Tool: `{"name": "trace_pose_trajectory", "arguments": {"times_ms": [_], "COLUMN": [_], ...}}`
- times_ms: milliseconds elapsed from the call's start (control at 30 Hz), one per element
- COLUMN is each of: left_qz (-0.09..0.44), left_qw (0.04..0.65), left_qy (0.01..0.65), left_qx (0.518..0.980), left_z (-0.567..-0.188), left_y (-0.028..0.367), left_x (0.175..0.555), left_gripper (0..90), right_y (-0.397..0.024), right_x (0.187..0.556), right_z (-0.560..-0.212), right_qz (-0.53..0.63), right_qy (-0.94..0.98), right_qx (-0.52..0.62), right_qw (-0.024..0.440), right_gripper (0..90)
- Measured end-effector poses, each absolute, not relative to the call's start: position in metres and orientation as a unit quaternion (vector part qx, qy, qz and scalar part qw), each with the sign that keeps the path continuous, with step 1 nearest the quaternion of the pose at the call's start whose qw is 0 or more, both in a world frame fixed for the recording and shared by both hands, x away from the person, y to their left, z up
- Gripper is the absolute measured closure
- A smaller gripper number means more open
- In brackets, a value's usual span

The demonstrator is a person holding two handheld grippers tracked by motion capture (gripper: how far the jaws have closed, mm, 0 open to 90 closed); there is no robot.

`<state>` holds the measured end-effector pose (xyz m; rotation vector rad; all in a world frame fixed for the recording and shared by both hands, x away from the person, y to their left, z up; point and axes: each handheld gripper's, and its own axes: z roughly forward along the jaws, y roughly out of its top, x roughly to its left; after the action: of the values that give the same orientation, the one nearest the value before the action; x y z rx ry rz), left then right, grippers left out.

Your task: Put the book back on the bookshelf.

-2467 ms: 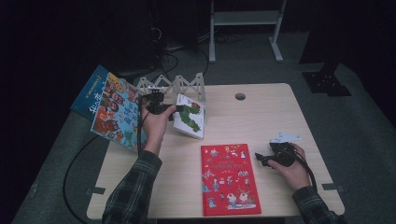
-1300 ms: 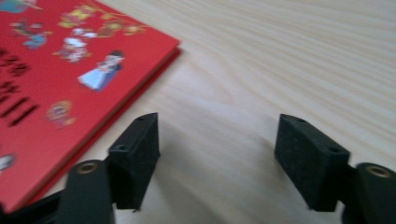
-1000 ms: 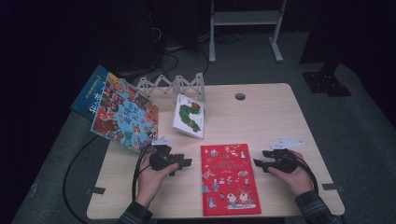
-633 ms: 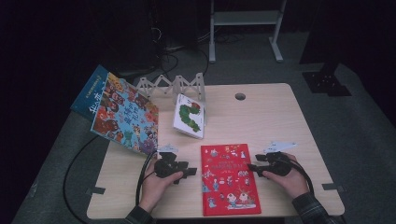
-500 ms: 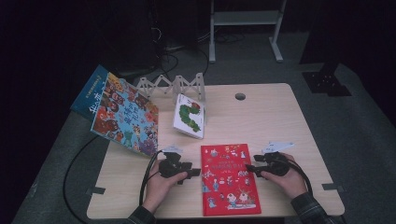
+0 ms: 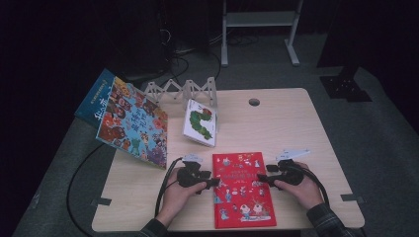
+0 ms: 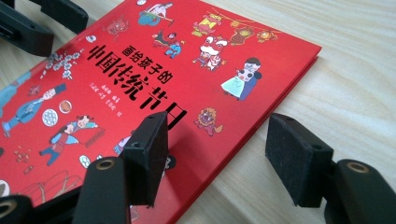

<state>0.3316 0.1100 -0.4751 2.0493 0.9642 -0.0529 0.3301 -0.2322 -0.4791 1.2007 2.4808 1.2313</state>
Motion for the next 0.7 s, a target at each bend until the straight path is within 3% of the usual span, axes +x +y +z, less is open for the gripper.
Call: {"name": "trace_pose_trajectory", "arguments": {"times_ms": [567, 700], "left_qz": [-0.024, -0.023], "left_qw": [0.431, 0.432], "left_qy": [0.384, 0.382], "left_qx": [0.816, 0.817], "left_z": [-0.477, -0.477], "left_y": [0.111, 0.111], "left_x": [0.333, 0.333], "left_gripper": [46.1, 46.3], "right_y": [-0.233, -0.233], "right_x": [0.347, 0.351], "right_z": [-0.476, -0.475], "right_qz": [0.408, 0.400], "right_qy": [0.786, 0.785], "right_qx": [0.464, 0.473], "right_qw": [-0.002, -0.006], "right_gripper": [50.3, 57.4]}}
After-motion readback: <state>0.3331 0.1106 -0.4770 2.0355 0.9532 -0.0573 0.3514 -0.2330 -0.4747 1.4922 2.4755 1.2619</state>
